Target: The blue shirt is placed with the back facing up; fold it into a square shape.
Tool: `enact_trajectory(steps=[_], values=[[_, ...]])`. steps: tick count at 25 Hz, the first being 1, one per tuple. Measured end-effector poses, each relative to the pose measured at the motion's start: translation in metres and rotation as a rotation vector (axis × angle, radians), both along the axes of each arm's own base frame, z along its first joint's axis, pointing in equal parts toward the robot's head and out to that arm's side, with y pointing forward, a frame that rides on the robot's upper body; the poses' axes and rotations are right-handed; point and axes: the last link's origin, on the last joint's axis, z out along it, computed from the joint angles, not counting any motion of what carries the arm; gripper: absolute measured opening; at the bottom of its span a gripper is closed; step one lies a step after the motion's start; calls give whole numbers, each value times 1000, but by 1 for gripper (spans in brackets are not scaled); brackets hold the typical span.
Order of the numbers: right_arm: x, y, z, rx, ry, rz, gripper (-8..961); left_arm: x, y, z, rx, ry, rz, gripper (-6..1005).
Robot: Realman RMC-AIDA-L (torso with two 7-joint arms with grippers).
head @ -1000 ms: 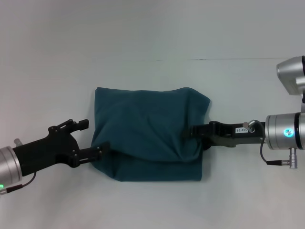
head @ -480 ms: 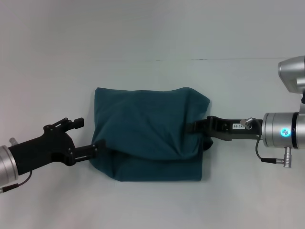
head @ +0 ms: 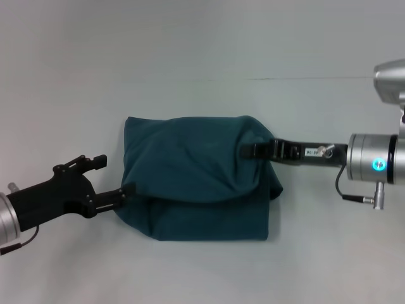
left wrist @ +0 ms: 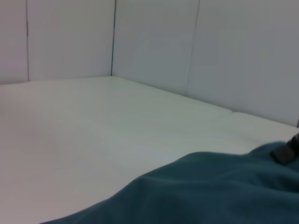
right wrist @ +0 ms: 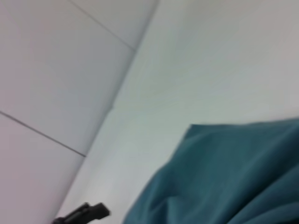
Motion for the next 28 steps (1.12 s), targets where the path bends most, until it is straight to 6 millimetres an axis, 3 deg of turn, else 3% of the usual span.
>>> enact_trajectory(steps=[10,28], values=[[-26,19,20,47,0,112,22,-4,-2,1,17,-3,13,920],[-38,26,16,50,-11,134,22,-7,-14,-11,8,9,-8,920]])
